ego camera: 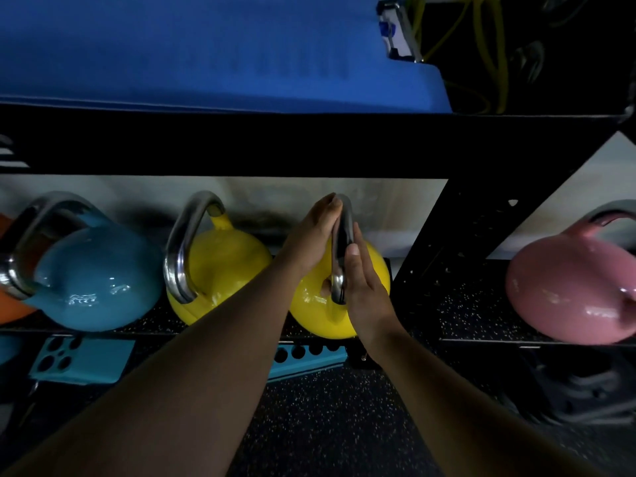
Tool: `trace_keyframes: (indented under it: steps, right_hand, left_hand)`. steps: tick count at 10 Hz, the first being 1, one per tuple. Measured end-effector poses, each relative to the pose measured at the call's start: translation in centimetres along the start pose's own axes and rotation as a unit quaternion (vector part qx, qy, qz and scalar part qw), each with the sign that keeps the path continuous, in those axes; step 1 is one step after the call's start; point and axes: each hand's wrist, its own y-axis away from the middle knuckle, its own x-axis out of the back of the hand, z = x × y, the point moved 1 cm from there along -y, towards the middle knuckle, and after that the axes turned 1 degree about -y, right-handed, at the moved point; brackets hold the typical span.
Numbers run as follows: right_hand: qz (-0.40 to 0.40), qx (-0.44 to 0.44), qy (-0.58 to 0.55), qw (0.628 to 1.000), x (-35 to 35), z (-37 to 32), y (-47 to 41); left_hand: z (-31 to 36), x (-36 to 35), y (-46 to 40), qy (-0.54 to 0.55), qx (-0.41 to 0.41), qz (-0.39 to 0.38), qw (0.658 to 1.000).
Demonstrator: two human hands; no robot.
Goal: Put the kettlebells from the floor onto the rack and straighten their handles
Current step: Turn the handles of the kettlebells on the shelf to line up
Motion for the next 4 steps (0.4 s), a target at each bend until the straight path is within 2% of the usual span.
trace_keyframes:
  steps: [2, 3, 4]
  right_hand:
    - [0.007, -0.01, 0.137, 0.991, 2.1, -1.7, -0.9]
    - [0.023, 0.025, 0.276, 0.961, 4.4, -3.7, -0.6]
    - [0.039, 0.054, 0.31, 0.948, 5.7, -4.8, 0.2]
  left_hand:
    - [1.8, 1.3, 0.3, -0.161, -0.07, 0.072, 0.982]
    - [3.3, 1.4, 1.6, -0.241, -0.112, 0.075, 0.961]
    - [3.8, 2.0, 2.7, -0.265, -0.123, 0.083, 0.953]
